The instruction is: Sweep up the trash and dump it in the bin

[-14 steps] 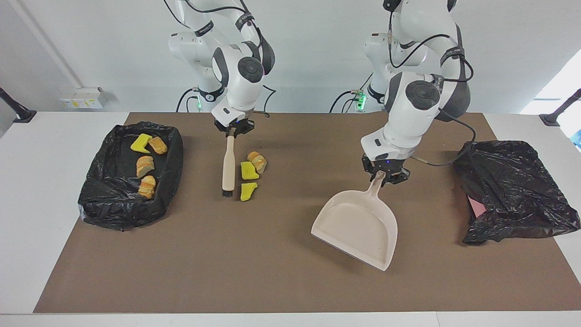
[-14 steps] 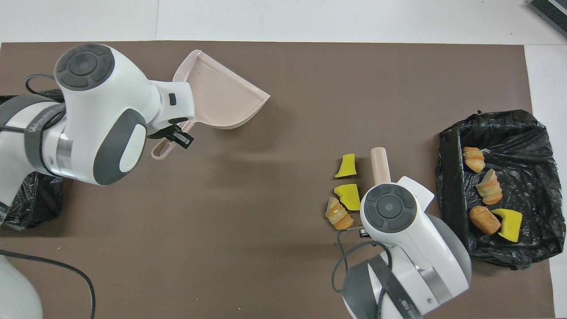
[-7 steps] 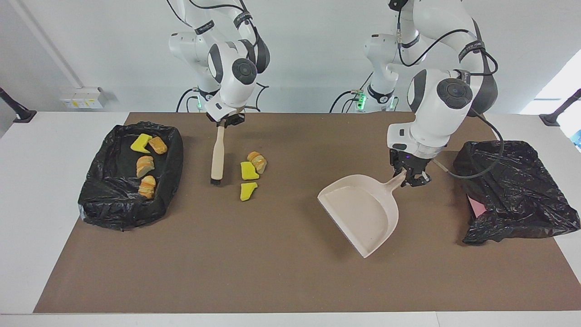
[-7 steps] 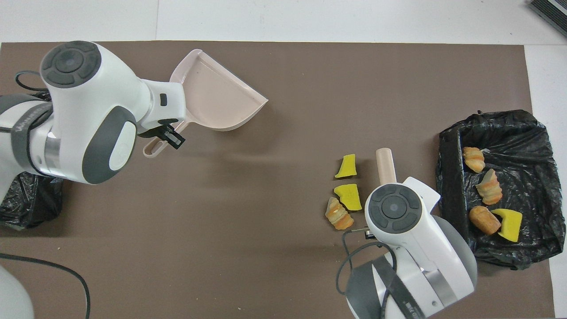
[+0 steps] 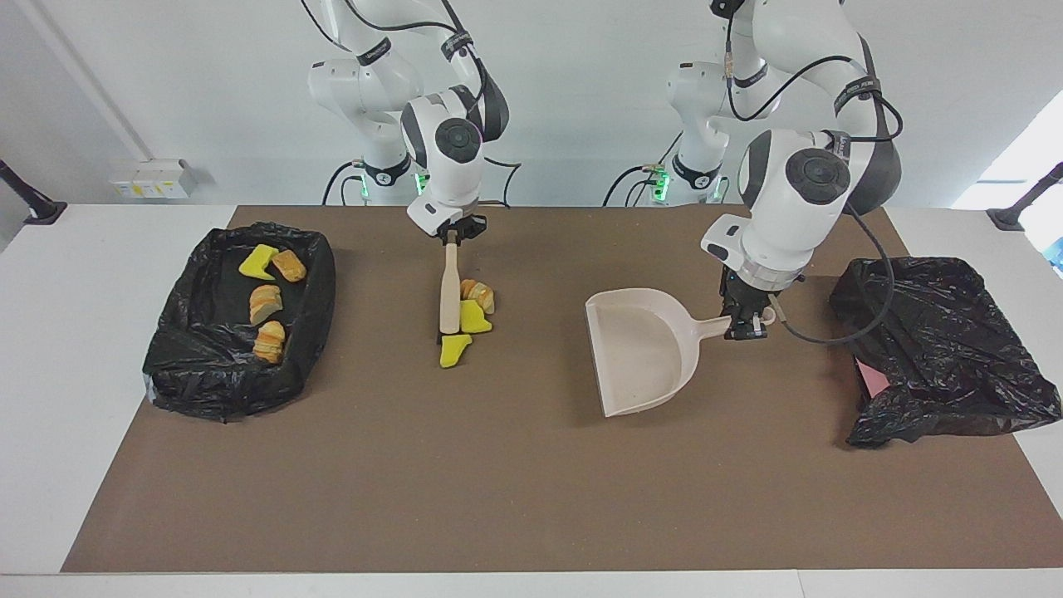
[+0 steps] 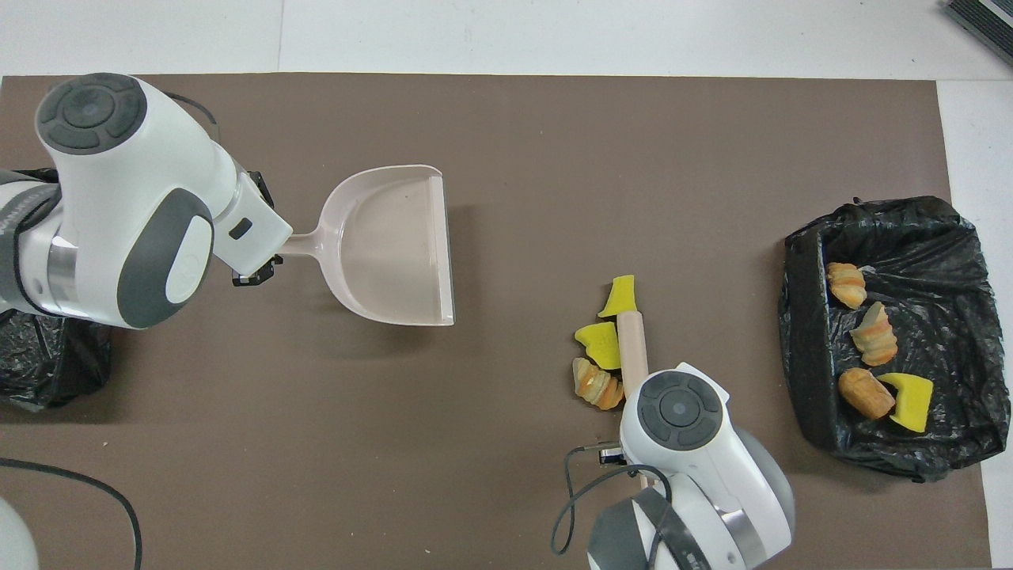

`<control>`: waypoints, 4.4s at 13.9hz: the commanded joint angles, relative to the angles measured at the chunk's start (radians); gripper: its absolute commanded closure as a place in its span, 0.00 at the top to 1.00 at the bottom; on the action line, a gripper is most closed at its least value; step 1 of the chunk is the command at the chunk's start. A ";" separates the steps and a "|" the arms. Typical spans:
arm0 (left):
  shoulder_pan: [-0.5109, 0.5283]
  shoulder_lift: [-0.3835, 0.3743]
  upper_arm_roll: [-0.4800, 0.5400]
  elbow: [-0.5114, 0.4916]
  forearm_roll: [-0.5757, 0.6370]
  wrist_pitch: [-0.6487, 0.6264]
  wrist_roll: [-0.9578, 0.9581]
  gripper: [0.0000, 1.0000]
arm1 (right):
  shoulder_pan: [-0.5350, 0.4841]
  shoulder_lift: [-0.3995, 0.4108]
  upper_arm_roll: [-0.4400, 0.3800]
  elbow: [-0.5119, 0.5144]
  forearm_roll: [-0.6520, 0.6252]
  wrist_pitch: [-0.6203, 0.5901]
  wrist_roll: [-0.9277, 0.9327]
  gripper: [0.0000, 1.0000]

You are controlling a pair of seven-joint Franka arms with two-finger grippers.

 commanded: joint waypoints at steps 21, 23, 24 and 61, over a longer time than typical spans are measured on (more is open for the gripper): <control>-0.224 -0.156 0.002 -0.446 0.136 0.380 -0.345 0.00 | 0.048 0.059 -0.015 0.227 0.119 -0.058 0.066 0.00; -0.235 -0.151 0.002 -0.420 0.136 0.330 -0.423 0.00 | -0.022 0.172 -0.014 0.363 -0.107 -0.237 0.025 0.00; -0.241 -0.151 0.002 -0.407 0.136 0.293 -0.457 0.00 | -0.023 0.233 -0.011 0.429 -0.221 -0.302 0.008 0.00; 0.188 -0.062 -0.004 -0.008 -0.217 0.038 -0.002 0.00 | 0.271 0.090 -0.005 0.215 0.262 -0.192 0.282 0.00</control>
